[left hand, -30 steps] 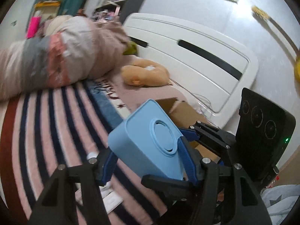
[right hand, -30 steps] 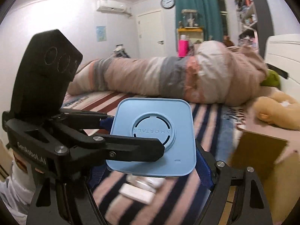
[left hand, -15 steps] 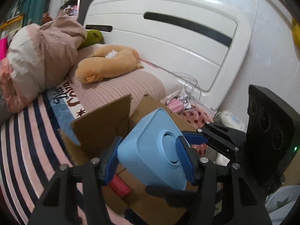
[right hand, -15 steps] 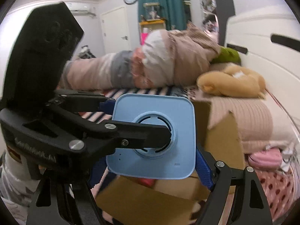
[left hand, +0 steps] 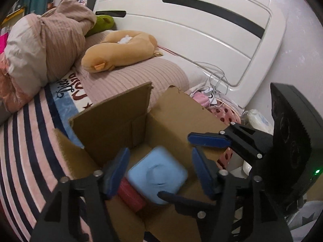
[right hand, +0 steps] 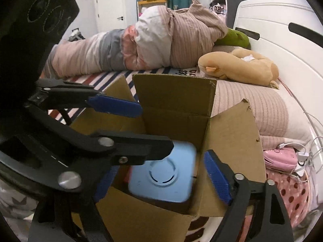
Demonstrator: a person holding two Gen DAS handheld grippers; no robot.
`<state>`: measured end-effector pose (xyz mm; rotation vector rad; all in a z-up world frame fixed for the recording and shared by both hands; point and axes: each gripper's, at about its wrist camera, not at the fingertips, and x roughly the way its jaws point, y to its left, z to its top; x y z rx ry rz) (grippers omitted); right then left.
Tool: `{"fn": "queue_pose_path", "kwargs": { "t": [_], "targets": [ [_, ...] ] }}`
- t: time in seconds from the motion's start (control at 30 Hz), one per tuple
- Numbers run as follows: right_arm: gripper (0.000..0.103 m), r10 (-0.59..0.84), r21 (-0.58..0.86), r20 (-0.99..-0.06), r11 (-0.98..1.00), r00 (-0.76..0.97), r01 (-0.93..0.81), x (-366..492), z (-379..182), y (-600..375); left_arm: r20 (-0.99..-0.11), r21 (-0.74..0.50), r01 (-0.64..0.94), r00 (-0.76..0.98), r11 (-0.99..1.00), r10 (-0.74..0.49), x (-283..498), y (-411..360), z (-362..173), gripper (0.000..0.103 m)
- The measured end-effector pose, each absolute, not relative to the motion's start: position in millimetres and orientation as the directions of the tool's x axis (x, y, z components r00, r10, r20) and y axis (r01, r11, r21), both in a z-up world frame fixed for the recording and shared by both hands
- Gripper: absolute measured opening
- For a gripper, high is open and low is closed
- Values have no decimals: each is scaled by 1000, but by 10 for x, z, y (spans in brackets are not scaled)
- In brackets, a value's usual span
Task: Organize rigid objects
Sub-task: 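Lower the light-blue box into the cardboard box and open the right tool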
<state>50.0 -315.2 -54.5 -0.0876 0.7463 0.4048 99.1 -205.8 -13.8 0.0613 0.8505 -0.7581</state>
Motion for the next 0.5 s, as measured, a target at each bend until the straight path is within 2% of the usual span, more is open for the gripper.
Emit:
{"fn": "queue_pose_path", "kwargs": {
  "t": [0.03,0.2,0.4,0.5],
  "targets": [
    [92,324,64,-677,920,661,-386,500,-544,-3151,-693,-242,620,428,747,-580,983,-2015,-121,65],
    [100,321,51,-658,922,681,-385,402,-455,-3123,-660,-231,578,498,783,-563,876,-1682,56,67],
    [101,385,38,-538,900,750,-435,200,-190,-2962,-624,-186,488,612,853,-486,649,-1059,252,69],
    [103,420,28,-532,876,735,-481,168,-43,-2741,-605,-171,423,668,890,-434,522,-659,273,71]
  ]
}}
